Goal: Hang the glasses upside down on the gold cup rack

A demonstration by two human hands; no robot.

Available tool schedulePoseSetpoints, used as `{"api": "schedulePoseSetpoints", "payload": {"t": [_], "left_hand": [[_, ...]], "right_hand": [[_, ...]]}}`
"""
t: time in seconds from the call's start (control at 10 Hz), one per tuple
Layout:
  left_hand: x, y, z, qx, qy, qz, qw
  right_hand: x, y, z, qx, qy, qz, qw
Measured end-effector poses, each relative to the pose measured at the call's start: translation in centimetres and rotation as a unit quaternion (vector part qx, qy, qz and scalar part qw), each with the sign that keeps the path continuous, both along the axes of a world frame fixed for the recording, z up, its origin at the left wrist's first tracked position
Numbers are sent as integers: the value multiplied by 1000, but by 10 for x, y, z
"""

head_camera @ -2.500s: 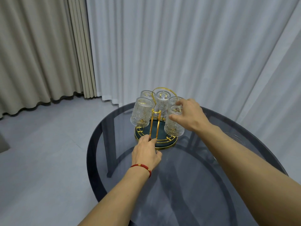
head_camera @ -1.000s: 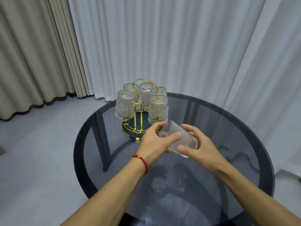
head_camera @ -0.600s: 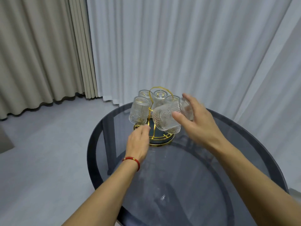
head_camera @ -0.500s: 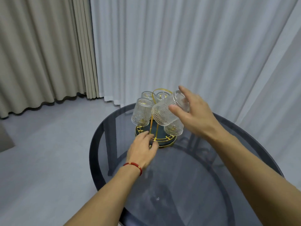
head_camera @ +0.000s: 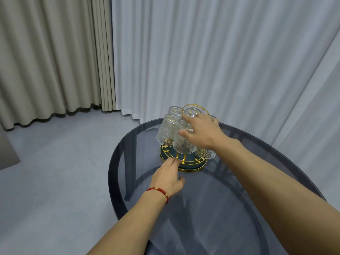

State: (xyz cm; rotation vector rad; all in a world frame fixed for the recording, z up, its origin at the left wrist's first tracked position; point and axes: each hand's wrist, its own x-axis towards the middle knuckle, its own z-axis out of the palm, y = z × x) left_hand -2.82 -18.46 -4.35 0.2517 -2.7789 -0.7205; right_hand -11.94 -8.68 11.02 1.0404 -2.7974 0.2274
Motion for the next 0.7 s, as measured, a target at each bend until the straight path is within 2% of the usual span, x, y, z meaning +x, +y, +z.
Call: {"api": "schedulePoseSetpoints", "payload": {"t": [0.4, 0.6, 0.7], "left_hand": [[1, 2, 0, -12, -19, -7, 1000], [7, 3, 4, 5, -29, -13, 999], [11, 9, 9, 15, 6, -8, 1000]], "right_hand": [[-9, -5, -24, 30, 41, -4, 999], [-4, 4, -37, -5, 60, 27, 998], [-2, 20, -44, -65, 93, 52, 992]]}}
